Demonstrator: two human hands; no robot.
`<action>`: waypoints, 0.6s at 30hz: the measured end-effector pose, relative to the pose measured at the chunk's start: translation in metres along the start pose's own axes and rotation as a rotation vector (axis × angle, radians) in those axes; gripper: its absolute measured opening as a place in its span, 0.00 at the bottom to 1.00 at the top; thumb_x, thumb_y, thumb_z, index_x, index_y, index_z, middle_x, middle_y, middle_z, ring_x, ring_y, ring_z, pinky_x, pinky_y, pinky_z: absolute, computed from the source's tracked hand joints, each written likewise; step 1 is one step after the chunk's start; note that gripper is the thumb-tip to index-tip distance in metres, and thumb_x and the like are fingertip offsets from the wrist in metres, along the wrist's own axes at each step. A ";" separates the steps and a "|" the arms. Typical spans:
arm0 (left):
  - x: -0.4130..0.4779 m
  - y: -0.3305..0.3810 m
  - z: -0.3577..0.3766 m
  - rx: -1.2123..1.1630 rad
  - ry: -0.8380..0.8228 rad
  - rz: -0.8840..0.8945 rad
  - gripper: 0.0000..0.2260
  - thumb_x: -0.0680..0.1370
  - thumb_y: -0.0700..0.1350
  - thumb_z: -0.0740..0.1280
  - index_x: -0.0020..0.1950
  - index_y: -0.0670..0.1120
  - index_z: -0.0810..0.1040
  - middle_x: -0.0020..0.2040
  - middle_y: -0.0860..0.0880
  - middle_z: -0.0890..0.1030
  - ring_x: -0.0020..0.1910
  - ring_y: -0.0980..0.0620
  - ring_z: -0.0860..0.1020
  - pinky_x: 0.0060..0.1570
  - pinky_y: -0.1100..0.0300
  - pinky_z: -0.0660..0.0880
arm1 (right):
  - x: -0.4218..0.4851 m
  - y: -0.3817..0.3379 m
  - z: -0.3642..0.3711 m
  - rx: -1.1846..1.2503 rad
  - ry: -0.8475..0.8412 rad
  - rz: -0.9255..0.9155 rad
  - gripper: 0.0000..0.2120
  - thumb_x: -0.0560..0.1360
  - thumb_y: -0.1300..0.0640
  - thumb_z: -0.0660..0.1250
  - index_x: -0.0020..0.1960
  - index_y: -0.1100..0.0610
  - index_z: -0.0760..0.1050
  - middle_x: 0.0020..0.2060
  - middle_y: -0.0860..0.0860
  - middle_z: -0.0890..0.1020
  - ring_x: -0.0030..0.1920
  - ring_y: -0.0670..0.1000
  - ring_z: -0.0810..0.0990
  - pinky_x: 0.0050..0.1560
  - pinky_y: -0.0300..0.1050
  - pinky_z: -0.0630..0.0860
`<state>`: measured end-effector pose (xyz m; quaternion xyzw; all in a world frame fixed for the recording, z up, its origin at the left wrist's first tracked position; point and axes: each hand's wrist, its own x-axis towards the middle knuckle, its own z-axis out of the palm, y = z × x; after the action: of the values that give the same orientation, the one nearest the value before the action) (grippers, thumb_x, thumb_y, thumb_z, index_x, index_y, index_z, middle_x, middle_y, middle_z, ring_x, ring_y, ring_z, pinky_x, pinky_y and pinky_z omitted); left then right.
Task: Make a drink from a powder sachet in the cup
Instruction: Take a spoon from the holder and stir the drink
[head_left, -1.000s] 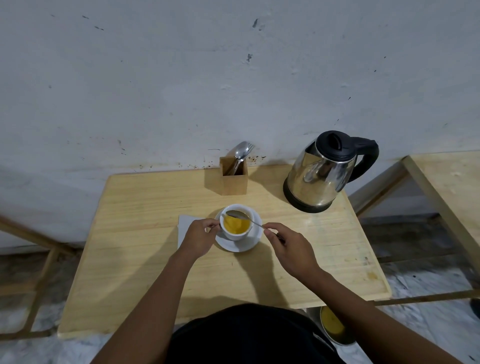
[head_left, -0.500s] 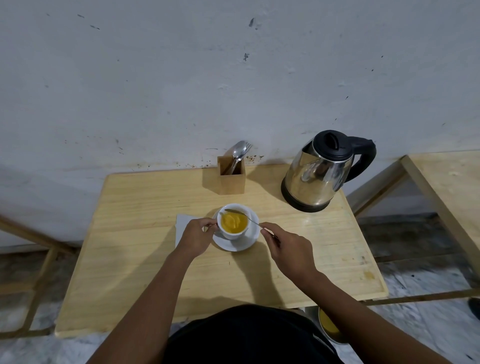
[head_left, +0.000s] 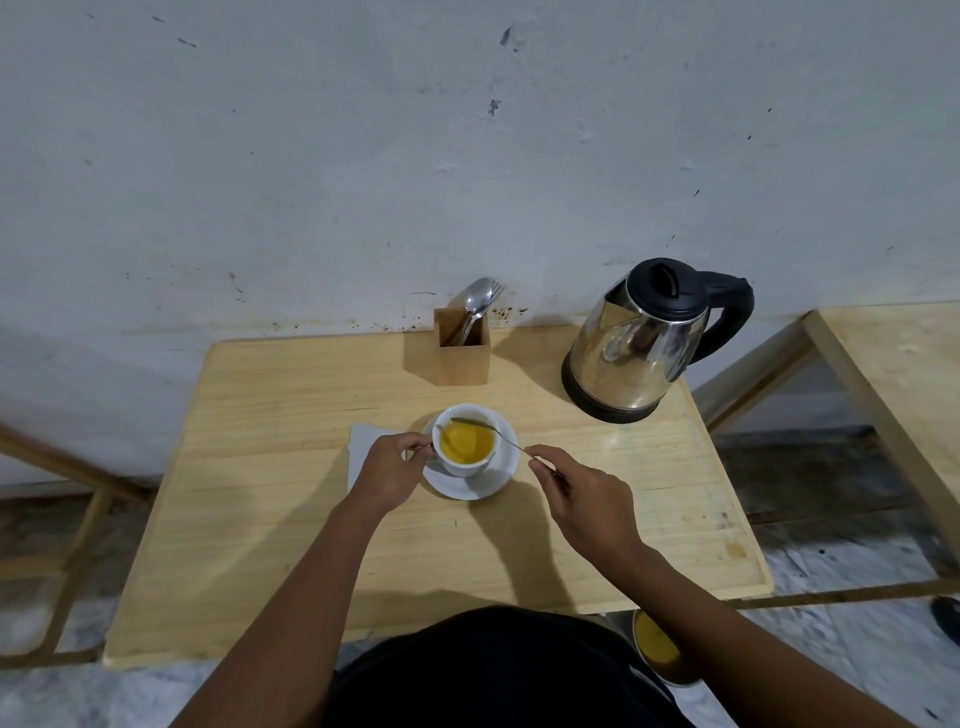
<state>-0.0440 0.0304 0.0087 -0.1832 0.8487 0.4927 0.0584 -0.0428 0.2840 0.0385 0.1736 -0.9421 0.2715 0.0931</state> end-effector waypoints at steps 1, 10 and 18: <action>0.000 0.000 0.000 -0.003 0.001 -0.007 0.09 0.78 0.40 0.65 0.54 0.42 0.82 0.52 0.45 0.84 0.41 0.53 0.76 0.45 0.59 0.69 | 0.000 0.000 0.000 0.004 -0.005 0.014 0.11 0.79 0.44 0.59 0.57 0.42 0.77 0.25 0.45 0.78 0.27 0.49 0.77 0.27 0.32 0.57; -0.001 -0.001 0.002 -0.016 0.012 0.006 0.08 0.78 0.39 0.65 0.54 0.41 0.82 0.50 0.43 0.84 0.33 0.60 0.72 0.36 0.65 0.68 | 0.003 -0.004 -0.002 0.192 -0.160 0.249 0.14 0.81 0.46 0.59 0.62 0.46 0.79 0.35 0.46 0.84 0.36 0.47 0.81 0.36 0.43 0.73; -0.003 0.001 0.001 -0.013 -0.006 -0.002 0.09 0.78 0.40 0.65 0.54 0.42 0.82 0.52 0.45 0.84 0.46 0.53 0.77 0.45 0.64 0.69 | 0.005 0.001 -0.006 0.543 -0.213 0.474 0.12 0.82 0.49 0.57 0.44 0.54 0.72 0.32 0.46 0.75 0.31 0.42 0.71 0.39 0.49 0.70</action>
<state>-0.0418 0.0326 0.0100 -0.1828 0.8452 0.4985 0.0603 -0.0475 0.2864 0.0449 -0.0038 -0.8543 0.5057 -0.1205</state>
